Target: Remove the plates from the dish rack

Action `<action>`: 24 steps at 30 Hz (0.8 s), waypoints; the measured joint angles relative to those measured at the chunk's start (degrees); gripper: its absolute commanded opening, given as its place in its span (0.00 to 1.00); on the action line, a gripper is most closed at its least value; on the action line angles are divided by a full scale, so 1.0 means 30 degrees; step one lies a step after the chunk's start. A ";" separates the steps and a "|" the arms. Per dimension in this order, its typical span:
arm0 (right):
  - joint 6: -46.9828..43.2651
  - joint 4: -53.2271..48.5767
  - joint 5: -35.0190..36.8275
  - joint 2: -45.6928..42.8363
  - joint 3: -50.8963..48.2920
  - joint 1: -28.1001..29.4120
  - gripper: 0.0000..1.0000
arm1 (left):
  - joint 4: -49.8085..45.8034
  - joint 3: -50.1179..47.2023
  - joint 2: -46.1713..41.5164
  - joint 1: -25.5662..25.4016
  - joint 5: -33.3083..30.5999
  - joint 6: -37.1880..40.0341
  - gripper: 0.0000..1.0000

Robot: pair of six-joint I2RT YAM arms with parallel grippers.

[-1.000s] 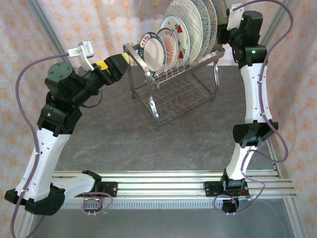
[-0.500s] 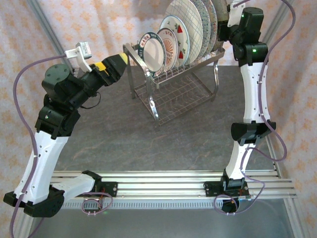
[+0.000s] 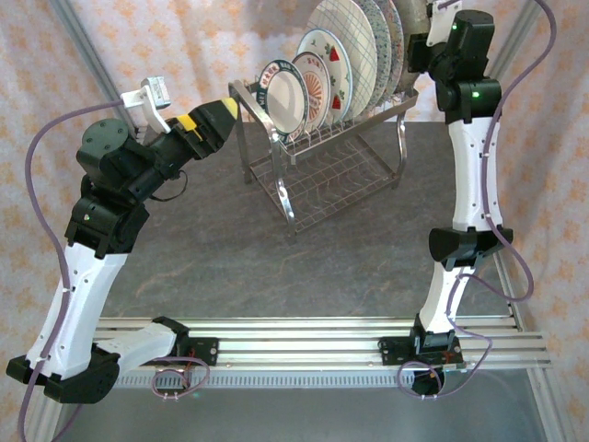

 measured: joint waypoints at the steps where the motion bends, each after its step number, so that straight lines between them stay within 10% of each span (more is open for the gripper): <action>1: 0.0007 0.0066 0.0109 0.0000 0.0146 0.0000 0.00 | 0.0000 0.0000 0.0000 0.0000 0.0000 -0.0066 0.99; 24: 0.0350 0.0306 0.1260 -0.1741 0.0452 0.0168 0.00 | 0.0437 0.0000 0.0015 -0.0270 0.0495 -0.0605 0.99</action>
